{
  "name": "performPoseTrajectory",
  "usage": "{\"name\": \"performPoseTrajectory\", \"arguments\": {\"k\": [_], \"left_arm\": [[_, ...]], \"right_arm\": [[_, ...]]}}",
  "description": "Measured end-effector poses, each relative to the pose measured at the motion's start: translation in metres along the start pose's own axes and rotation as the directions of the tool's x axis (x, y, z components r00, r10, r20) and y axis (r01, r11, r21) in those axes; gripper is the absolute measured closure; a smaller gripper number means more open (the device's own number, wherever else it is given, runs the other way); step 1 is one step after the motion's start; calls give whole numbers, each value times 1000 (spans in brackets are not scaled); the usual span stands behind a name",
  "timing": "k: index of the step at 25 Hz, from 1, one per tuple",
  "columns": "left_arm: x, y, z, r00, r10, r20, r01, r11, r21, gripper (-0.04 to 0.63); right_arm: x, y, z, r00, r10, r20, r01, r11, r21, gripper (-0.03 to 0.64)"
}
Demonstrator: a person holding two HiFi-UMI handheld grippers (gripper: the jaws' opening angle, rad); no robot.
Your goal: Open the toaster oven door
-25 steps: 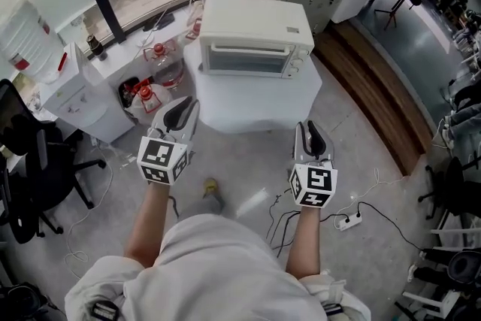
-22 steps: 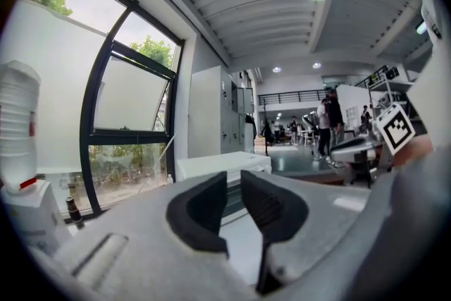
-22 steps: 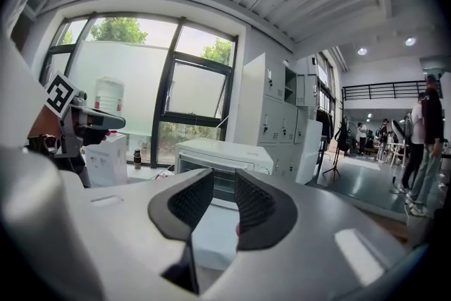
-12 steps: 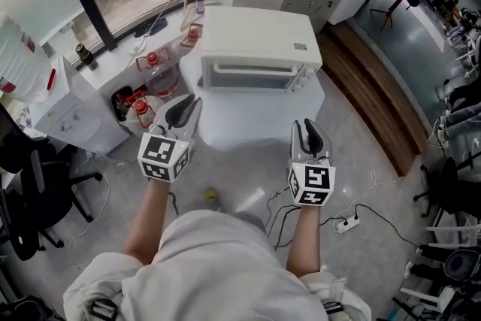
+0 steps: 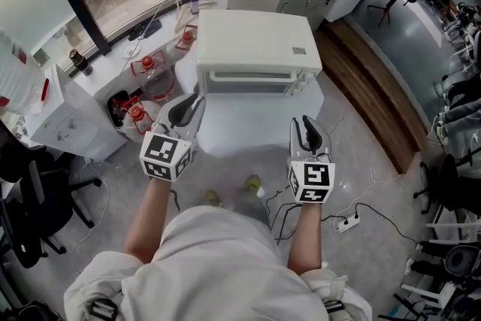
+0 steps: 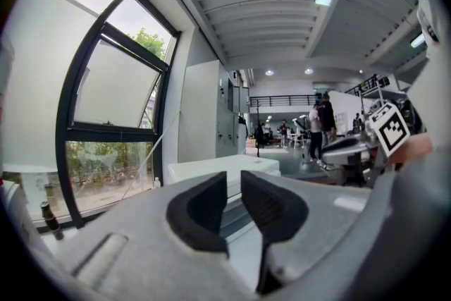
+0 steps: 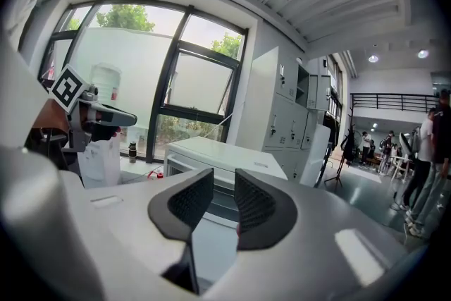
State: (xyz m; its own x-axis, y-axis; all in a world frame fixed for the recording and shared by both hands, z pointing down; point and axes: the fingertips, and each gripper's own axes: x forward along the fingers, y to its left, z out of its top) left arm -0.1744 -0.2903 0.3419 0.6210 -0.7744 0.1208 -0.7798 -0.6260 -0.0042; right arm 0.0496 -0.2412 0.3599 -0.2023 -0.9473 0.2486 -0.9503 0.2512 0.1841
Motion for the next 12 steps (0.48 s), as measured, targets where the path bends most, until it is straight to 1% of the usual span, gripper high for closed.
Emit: {"name": "performPoseTrajectory", "arguments": {"k": [3, 6, 9, 12], "left_arm": [[14, 2, -2, 1000, 6, -6, -6, 1000, 0, 535], [30, 5, 1, 1000, 28, -7, -28, 1000, 2, 535], [51, 10, 2, 999, 47, -14, -47, 999, 6, 535], [77, 13, 4, 998, 59, -25, -58, 998, 7, 535]], "right_arm": [[14, -9, -1, 1000, 18, -3, -18, 1000, -15, 538], [33, -22, 2, 999, 47, 6, -46, 999, -23, 538], [57, -33, 3, 996, 92, 10, -92, 995, -41, 538], [84, -46, 6, 988, 151, 4, -150, 985, -86, 538]]}}
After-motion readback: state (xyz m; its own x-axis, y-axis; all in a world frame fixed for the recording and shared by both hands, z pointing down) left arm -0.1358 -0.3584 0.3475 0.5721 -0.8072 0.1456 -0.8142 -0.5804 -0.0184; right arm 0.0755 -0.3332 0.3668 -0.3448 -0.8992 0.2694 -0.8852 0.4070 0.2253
